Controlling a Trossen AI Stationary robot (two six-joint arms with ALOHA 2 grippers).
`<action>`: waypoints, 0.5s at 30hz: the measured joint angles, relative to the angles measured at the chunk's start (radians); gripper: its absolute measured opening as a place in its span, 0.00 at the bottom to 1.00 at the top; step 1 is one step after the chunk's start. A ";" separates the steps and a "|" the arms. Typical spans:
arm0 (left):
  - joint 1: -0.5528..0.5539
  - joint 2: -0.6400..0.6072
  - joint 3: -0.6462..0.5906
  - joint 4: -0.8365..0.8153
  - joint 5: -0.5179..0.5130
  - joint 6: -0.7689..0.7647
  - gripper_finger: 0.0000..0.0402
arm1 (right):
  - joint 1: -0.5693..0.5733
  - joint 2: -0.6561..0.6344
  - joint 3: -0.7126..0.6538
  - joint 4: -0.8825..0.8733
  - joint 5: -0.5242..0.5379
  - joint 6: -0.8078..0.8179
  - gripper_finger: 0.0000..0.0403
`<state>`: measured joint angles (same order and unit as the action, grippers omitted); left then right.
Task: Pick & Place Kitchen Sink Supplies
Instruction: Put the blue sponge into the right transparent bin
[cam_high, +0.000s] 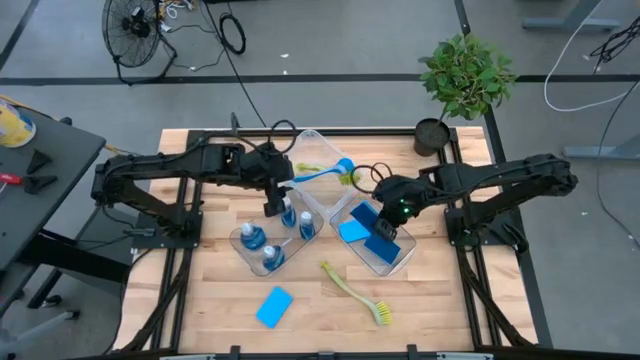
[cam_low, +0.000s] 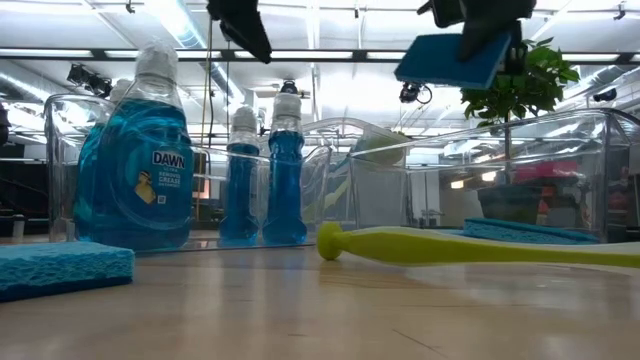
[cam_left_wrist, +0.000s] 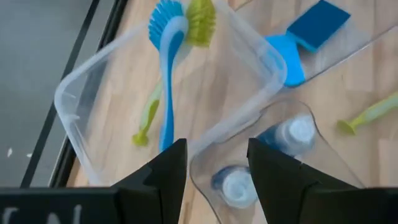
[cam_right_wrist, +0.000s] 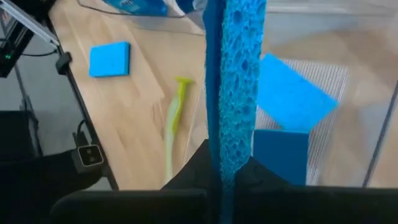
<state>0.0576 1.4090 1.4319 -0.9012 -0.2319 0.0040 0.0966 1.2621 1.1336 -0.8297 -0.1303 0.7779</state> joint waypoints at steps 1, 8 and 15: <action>-0.004 0.000 0.000 -0.010 0.000 -0.001 0.43 | 0.003 0.008 0.000 0.005 -0.001 0.009 0.03; -0.043 -0.018 -0.002 -0.043 0.001 -0.001 0.43 | 0.010 0.077 0.000 0.018 0.013 0.034 0.03; -0.077 -0.046 -0.001 -0.125 -0.006 -0.014 0.43 | 0.010 0.159 0.000 0.027 0.008 0.026 0.03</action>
<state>-0.0193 1.3632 1.4307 -1.0266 -0.2376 -0.0104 0.1066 1.4207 1.1336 -0.8026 -0.1220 0.8043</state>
